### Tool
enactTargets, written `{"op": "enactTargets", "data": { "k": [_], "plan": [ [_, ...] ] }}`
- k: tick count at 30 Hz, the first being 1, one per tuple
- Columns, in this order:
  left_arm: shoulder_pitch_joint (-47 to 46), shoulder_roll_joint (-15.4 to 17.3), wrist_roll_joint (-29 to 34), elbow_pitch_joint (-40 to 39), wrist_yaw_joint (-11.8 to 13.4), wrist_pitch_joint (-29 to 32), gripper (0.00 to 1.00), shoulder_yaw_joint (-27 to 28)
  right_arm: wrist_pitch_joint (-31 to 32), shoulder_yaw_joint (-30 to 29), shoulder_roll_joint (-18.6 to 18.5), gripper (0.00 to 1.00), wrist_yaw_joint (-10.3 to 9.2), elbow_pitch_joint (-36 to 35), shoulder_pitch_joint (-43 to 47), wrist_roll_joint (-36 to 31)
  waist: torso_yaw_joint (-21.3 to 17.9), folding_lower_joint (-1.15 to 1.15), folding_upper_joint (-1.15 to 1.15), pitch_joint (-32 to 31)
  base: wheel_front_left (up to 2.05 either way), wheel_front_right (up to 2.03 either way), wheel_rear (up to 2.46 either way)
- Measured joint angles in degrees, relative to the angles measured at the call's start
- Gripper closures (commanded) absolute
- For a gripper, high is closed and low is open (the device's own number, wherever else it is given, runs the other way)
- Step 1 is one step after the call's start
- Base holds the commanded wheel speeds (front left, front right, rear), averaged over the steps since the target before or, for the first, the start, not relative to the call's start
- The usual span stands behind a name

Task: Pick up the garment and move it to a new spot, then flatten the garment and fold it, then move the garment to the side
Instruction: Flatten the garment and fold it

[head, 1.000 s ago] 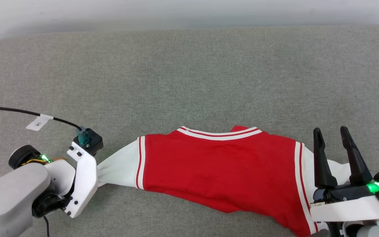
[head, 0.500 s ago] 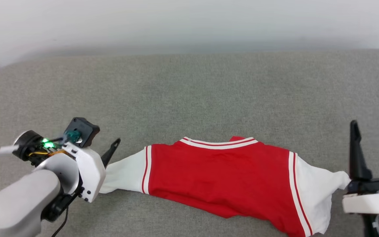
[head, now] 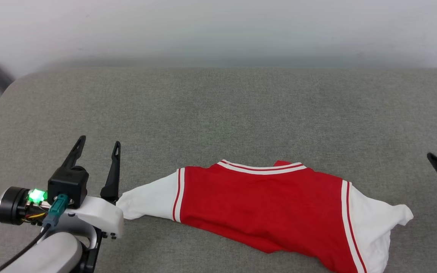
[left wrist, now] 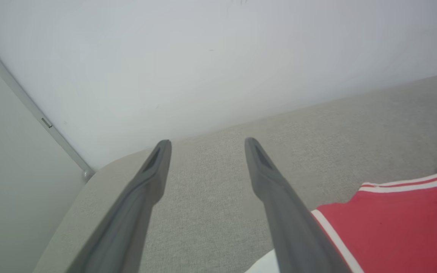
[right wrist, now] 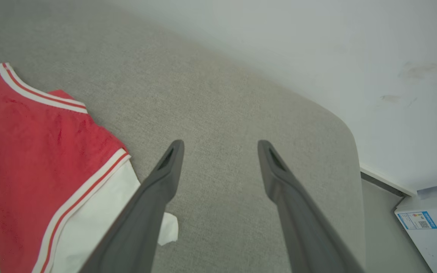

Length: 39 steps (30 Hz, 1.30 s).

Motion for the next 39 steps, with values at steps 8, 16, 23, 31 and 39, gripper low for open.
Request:
{"op": "enactTargets", "data": {
  "k": [8, 16, 23, 31, 39],
  "plan": [
    [9.4, -6.0, 9.3, -5.7, 4.8, -0.1, 0.00, 11.8, 18.7, 8.8, -12.5, 0.00, 0.00, 0.9, -2.6, 14.6, 2.1, 0.00, 0.00, 3.0, 0.00, 0.00, 0.00],
    [16.0, -13.1, 16.3, -6.0, 2.0, -0.2, 0.00, 20.4, 26.2, 16.7, -13.2, 0.00, 0.00, 3.3, -5.3, 19.6, 4.7, 0.00, 0.00, 7.2, 0.00, 0.00, 0.00],
    [17.6, -18.5, 20.4, -4.0, -3.1, -0.2, 0.00, 25.4, 26.3, 22.3, -11.4, 0.00, 0.00, 7.9, -6.9, 20.0, 6.7, 0.00, 0.00, 11.0, 0.00, 0.00, 0.00],
    [18.1, -22.0, 23.1, -1.0, -7.9, -0.2, 0.00, 29.9, 22.3, 25.3, -11.1, 0.82, 0.03, 11.3, -8.9, 21.6, 7.0, 0.00, 0.00, 12.0, 0.00, 0.00, 0.00],
    [20.1, -22.5, 24.4, 2.1, -11.5, -0.2, 0.00, 32.9, 13.3, 27.4, -10.3, 1.00, 0.00, 11.3, -9.7, 21.4, 4.8, 0.00, 0.00, 7.7, 0.00, 0.00, 0.00]
  ]
}}
